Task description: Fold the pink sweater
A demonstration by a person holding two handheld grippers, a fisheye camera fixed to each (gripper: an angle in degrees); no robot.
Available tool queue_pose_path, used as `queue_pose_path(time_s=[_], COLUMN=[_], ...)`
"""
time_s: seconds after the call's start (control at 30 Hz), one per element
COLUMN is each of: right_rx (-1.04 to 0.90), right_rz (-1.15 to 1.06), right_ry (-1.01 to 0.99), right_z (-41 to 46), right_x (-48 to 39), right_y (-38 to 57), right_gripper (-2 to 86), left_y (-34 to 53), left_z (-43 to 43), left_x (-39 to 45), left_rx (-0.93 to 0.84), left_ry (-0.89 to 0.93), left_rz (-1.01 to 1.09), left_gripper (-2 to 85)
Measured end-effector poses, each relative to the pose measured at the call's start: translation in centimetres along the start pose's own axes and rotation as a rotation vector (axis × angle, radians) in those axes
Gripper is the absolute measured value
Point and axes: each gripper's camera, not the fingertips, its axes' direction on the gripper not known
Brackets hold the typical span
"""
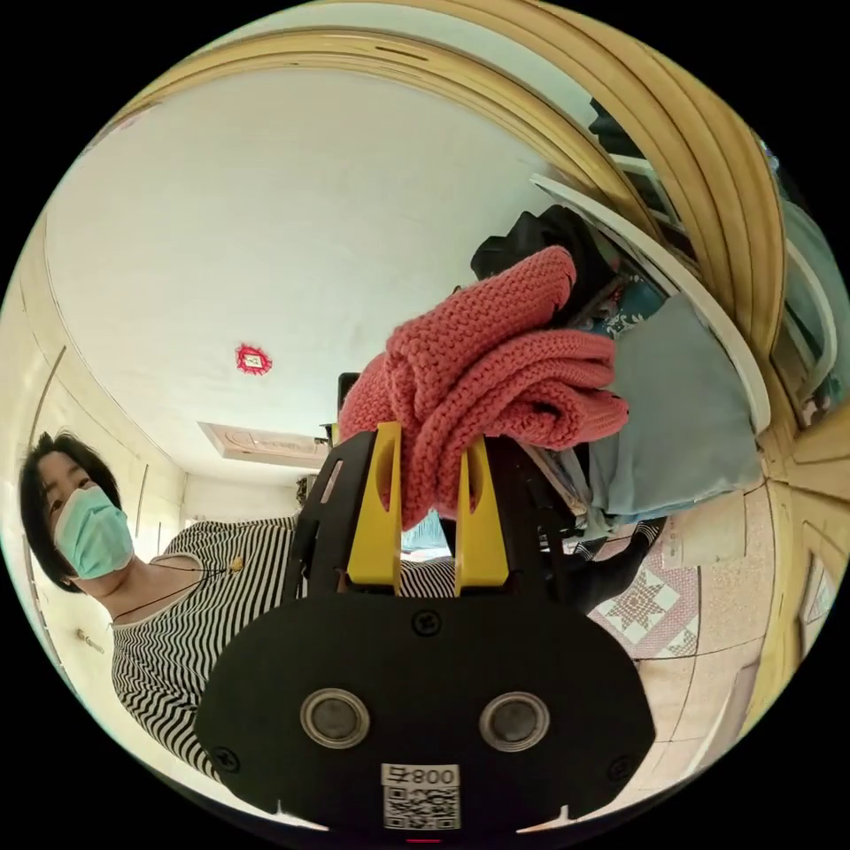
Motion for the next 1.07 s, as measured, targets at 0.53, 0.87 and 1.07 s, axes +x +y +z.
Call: queue_pose_path(time_s=[0.53,0.87,1.07], right_rx=[-0.329,-0.481,-0.390], right_rz=[0.160,0.068,-0.081], right_ry=[0.588,0.534,0.483], right_z=[-4.0,1.2,2.0], right_x=[-4.4,-12.6,-20.0], right_y=[-5.0,-6.9,-12.5], right_gripper=[7.7,3.7,7.4], left_y=[-4.2,-6.8,-6.2], left_z=[17.2,20.1,20.9], left_x=[-10.8,-5.0,-2.0], left_rx=[-0.105,-0.073,-0.007], left_ry=[-0.293,-0.324,-0.390], left_rz=[-0.345,-0.153,-0.080], left_gripper=[14.9,13.6,13.7])
